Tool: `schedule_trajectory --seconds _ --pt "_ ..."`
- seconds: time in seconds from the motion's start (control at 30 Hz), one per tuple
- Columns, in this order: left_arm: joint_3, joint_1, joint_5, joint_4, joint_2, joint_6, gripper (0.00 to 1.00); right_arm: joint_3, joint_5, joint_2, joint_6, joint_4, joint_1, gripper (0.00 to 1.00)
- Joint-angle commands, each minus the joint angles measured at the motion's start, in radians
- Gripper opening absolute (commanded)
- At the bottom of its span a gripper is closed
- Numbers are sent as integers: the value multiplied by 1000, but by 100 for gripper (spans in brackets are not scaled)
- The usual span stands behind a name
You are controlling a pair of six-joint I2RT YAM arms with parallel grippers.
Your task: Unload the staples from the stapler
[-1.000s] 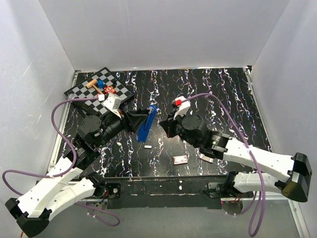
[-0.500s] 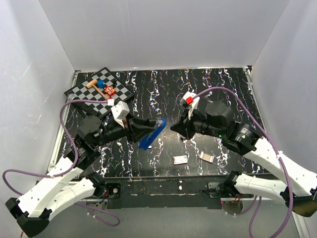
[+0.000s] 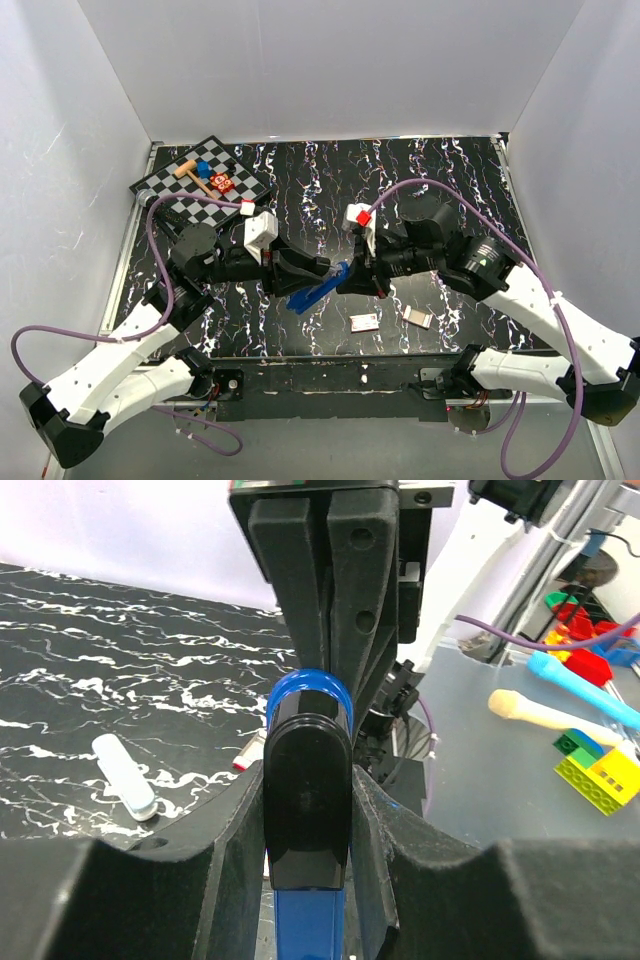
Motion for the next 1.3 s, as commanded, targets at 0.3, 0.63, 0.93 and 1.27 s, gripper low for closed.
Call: schedule_trajectory --seconds 0.3,0.63,0.93,1.27 --pt "47 -4 289 94 91 -28 0 216 -201 149 -95 83 -2 1" --pt "107 -34 404 98 196 -32 0 315 -279 265 -132 70 38 1" --pt "118 -54 338 69 184 -2 0 301 -215 244 -149 47 40 1" --pt "138 -54 69 -81 76 92 0 88 41 46 -81 81 21 1"
